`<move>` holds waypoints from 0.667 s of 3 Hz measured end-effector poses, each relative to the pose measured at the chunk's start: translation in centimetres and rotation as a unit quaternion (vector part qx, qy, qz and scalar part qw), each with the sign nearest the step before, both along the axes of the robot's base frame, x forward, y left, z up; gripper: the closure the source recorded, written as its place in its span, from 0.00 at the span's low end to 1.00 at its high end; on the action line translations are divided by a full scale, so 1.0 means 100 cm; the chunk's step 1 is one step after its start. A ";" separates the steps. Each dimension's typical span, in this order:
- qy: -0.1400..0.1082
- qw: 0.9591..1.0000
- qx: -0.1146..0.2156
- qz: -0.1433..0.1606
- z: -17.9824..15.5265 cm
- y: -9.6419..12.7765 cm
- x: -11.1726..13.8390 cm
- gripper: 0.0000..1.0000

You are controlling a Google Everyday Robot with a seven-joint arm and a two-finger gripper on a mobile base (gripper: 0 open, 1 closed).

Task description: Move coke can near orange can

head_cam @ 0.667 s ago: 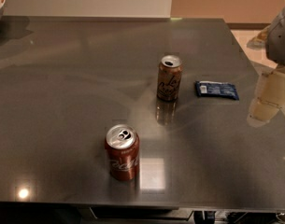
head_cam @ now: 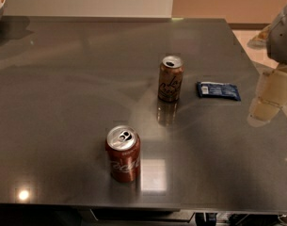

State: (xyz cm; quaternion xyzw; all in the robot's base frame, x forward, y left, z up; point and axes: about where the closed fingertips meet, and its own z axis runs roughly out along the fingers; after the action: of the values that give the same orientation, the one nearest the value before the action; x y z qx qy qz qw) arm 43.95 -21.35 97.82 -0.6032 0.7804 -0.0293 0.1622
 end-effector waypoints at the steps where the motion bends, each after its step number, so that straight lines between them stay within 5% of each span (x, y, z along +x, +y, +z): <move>1: 0.001 0.999 0.027 0.023 0.000 0.019 -0.002 0.00; 2: 0.008 0.995 0.072 0.074 -0.007 0.059 -0.013 0.00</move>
Offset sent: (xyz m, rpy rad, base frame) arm -0.0303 0.1130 -0.0195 0.2794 0.0620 0.2967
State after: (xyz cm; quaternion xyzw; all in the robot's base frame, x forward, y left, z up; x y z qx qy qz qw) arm 42.70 -15.48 97.15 -0.6459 0.7352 0.0437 0.2009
